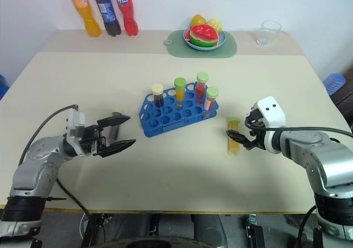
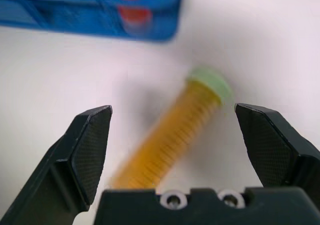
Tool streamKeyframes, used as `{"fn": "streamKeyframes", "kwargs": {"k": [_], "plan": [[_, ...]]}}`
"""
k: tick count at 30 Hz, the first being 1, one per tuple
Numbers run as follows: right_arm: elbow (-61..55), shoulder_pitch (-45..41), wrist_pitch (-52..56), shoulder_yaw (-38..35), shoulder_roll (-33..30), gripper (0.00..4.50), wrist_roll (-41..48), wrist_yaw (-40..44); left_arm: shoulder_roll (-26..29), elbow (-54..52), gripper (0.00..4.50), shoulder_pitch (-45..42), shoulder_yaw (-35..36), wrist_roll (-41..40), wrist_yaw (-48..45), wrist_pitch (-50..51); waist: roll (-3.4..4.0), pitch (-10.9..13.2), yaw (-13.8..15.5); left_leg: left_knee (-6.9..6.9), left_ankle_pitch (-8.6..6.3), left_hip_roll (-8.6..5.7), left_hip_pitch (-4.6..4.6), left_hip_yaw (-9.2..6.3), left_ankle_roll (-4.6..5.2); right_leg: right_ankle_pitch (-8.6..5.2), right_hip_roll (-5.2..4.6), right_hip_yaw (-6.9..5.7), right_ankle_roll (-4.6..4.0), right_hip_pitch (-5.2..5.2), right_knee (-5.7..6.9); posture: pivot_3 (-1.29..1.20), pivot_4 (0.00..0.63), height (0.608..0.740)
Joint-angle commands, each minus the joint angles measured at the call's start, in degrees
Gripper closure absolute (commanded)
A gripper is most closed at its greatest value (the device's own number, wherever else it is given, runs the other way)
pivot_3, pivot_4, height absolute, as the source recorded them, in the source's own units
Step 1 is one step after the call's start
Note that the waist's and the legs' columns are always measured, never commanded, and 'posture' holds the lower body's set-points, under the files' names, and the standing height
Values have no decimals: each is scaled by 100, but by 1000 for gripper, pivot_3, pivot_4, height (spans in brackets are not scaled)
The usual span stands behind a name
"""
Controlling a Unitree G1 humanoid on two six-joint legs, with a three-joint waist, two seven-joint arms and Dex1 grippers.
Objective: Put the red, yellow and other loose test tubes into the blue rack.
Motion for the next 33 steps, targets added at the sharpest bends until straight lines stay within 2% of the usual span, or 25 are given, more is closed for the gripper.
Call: {"fn": "streamKeyframes", "kwargs": {"k": [1,6,11,14,18,23,26,29,33], "plan": [[317,-510,759,-204,231,160,105,-216,15,-39,186,-101,-108,77,-138,-130,0,0,-4,0,0,0,-2,0,0,0,0,0,0,-1,-1,0,150,740],[828,-773,787,289,270,160,-25,-277,305,-224,186,55,-414,280,-670,-328,0,0,1,-1,-1,-3,-9,0,1,0,0,-1,1,-7,-3,0,150,740],[1049,-808,416,907,170,160,-188,-207,395,-271,186,-9,-402,228,-690,-242,-4,-2,-3,-1,-1,-3,-11,0,3,1,-2,0,1,-7,-3,0,150,740],[1023,-730,82,1243,34,970,-309,-87,393,-323,186,-17,-346,141,-619,-153,-7,-4,-28,0,-1,-2,-9,1,3,1,-1,0,2,-7,-3,0,150,740],[934,-617,-432,1655,-250,2947,-591,37,370,-391,186,9,-312,85,-529,-65,-6,-4,-28,0,-1,2,-8,-1,3,1,7,-1,3,-7,-2,0,150,740],[674,-205,-1747,2107,-818,2947,-1116,531,346,-424,186,43,-325,70,-414,-46,-7,-4,-10,0,-1,1,-8,1,3,1,4,-1,4,-7,-3,0,150,740],[597,361,-3709,1963,-1024,2947,-1551,1014,335,-408,186,36,-316,70,-369,-44,-9,-4,17,0,-1,-1,-9,0,3,0,3,-1,6,-7,-4,0,150,740],[590,733,-5064,1413,-762,2947,-1308,1547,330,-384,186,32,-299,70,-345,-47,-8,-3,-1,0,-2,-2,-10,1,3,0,4,-1,10,-7,-3,0,150,740],[469,715,-6166,926,80,2947,-460,2220,315,-307,186,-8,-271,71,-326,-50,-9,-2,-22,2,-1,3,-4,3,3,8,13,1,23,-7,3,0,150,740]]}}
